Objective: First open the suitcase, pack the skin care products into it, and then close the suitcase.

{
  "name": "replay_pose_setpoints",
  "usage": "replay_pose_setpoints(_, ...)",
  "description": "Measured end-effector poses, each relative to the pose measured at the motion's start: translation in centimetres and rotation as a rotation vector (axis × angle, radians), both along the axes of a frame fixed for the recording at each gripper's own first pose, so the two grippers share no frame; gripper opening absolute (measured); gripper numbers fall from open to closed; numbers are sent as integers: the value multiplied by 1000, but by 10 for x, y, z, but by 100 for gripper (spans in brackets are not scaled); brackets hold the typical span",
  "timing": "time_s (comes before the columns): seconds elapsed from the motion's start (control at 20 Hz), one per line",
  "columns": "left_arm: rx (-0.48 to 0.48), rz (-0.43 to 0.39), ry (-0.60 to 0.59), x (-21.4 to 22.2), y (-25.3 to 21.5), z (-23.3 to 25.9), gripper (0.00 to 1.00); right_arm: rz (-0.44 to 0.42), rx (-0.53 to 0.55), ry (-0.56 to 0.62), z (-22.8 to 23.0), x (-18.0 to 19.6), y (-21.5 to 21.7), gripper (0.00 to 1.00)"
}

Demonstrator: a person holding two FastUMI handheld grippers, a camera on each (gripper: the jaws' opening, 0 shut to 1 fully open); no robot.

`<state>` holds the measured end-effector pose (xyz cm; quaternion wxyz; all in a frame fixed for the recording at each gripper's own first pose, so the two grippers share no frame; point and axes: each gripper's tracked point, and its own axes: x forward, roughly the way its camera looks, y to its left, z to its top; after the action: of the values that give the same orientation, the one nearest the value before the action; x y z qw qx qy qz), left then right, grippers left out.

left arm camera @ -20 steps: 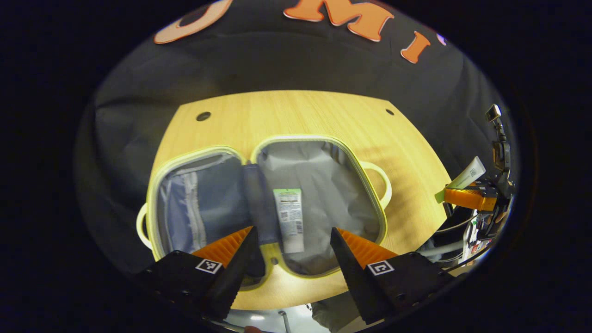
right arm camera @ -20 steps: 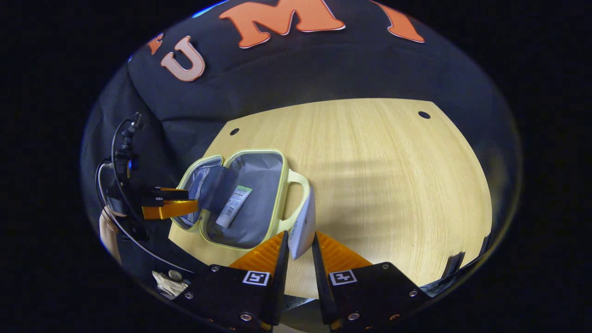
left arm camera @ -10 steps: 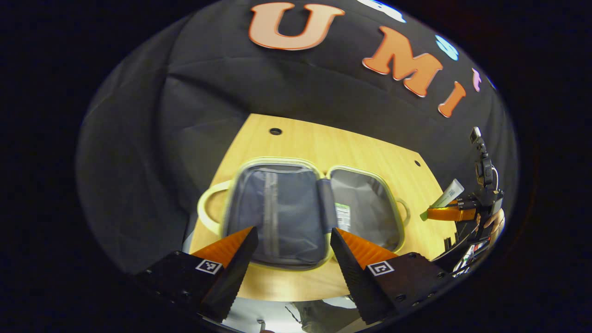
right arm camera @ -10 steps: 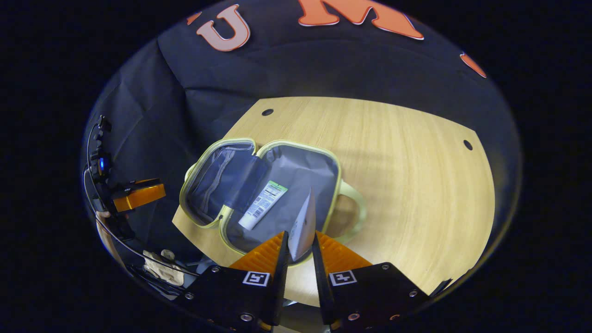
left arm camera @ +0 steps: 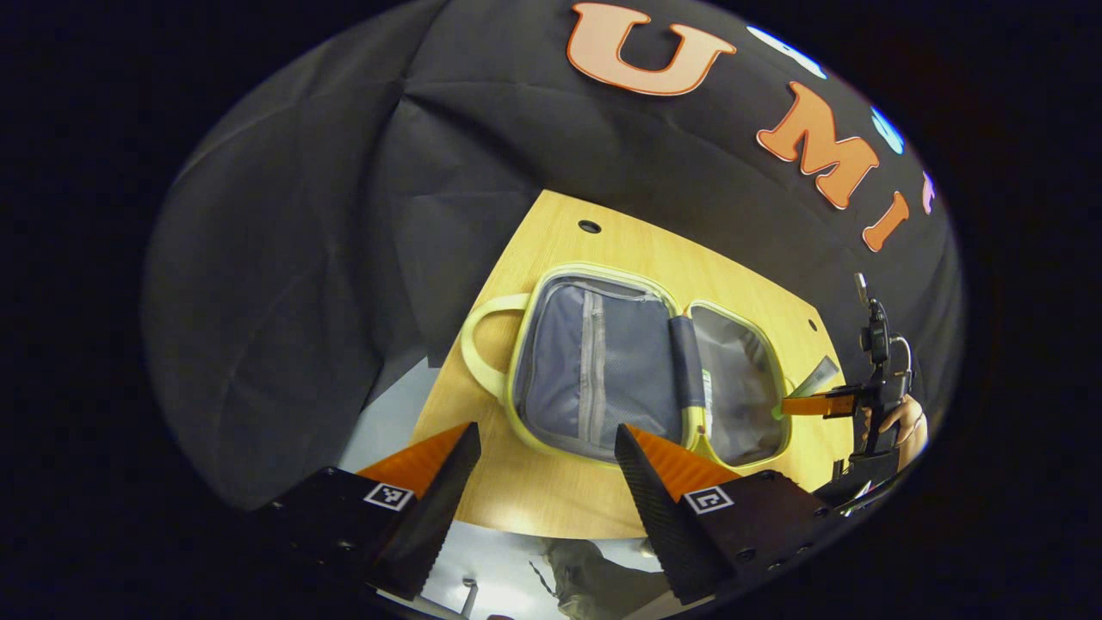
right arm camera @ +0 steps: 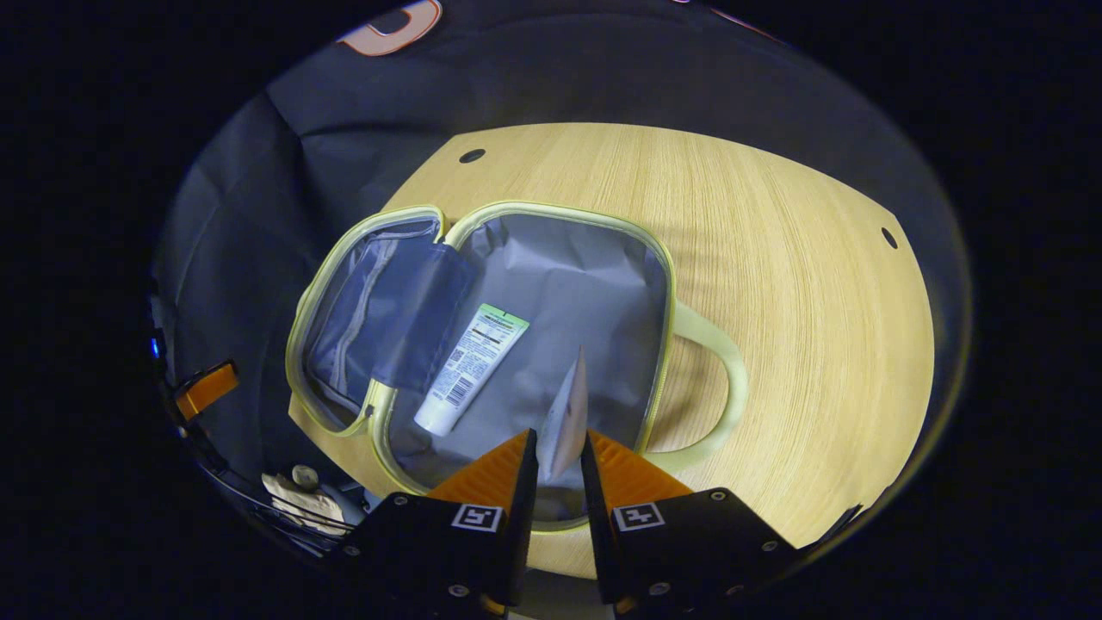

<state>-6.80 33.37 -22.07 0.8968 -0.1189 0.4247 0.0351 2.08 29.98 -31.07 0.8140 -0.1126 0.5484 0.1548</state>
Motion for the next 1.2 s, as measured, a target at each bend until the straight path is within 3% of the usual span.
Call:
replay_pose_setpoints(0.1, -10, -2, 0, 1, 1, -1, 98, -14, 8, 8, -1, 0, 3, 29)
replay_pose_setpoints(0.2, -9, -3, -2, 3, 5, -1, 98, -26, 21, 5, 2, 3, 6, 55)
replay_pose_setpoints(0.25, -8, 0, -5, 6, 7, -1, 98, -29, 19, 3, 2, 3, 5, 63)
replay_pose_setpoints(0.3, -11, 6, -12, 10, 9, -1, 98, -33, 13, -2, 3, 4, 3, 78)
replay_pose_setpoints(0.45, -62, 42, -43, 22, 18, -4, 98, -29, 46, -23, 11, 4, 10, 95)
replay_pose_setpoints(0.65, -196, 141, -83, 42, 43, -19, 98, -32, 133, -37, 23, 2, 28, 96)
replay_pose_setpoints(0.8, -275, 229, -98, 58, 72, -40, 98, -29, 131, -45, 26, -1, 27, 96)
replay_pose_setpoints(1.0, -458, 347, -85, 76, 85, -77, 98, -10, 128, -48, 32, -10, 25, 96)
replay_pose_setpoints(1.2, -592, 401, -38, 80, 89, -107, 97, -14, 139, -69, 41, -12, 25, 96)
